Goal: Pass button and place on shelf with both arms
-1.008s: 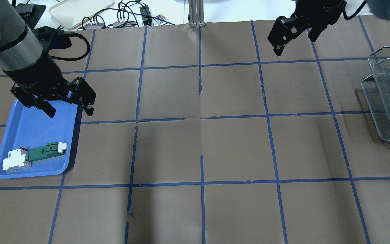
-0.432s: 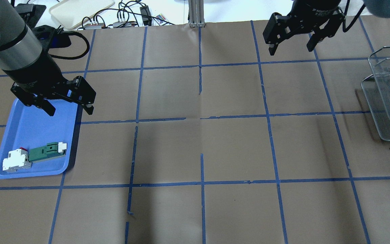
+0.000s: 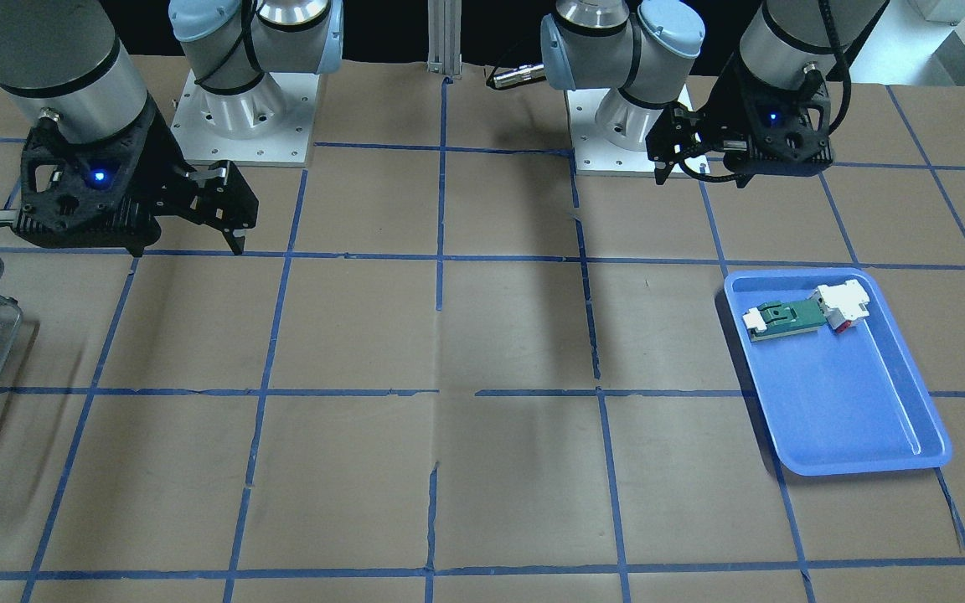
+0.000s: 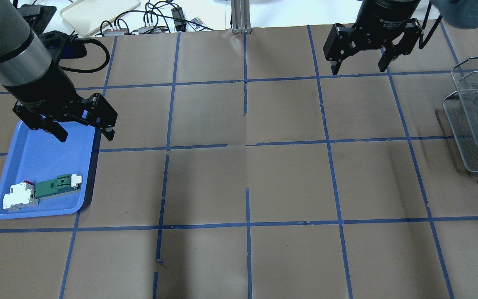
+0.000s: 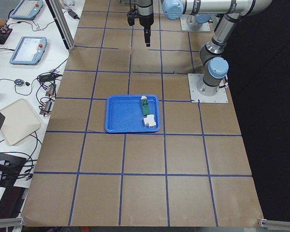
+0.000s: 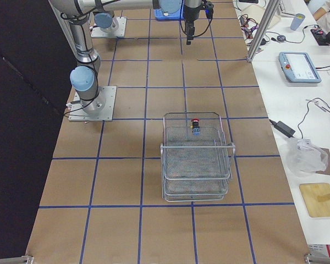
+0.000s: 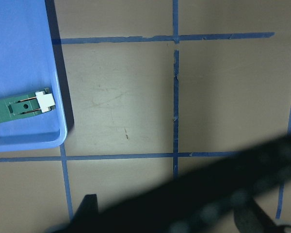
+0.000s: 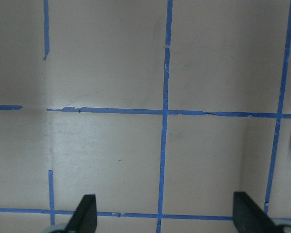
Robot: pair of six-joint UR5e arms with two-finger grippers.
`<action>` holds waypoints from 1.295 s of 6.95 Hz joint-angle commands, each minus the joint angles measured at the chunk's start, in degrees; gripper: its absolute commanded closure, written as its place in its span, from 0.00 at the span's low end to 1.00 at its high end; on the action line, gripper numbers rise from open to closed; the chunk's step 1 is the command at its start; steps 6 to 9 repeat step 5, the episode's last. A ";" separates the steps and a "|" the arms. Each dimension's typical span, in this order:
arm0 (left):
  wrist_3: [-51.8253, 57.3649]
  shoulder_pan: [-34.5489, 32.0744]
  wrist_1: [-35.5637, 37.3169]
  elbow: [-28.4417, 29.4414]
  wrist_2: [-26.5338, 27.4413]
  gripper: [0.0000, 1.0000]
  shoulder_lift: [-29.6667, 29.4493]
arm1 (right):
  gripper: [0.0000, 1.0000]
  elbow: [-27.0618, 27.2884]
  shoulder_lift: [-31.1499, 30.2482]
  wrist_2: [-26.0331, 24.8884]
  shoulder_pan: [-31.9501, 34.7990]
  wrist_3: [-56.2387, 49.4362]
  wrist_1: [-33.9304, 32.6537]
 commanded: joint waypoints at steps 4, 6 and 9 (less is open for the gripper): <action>0.02 0.00 0.25 0.07 0.01 0.00 -0.09 | 0.00 0.43 -0.43 -2.23 0.05 -0.66 0.00; 0.02 0.00 0.25 0.16 0.10 0.00 -0.09 | 0.00 0.52 -0.34 -2.23 -0.04 -0.75 -0.08; 0.02 0.00 0.25 0.16 0.10 0.00 -0.09 | 0.00 0.52 -0.34 -2.23 -0.04 -0.75 -0.08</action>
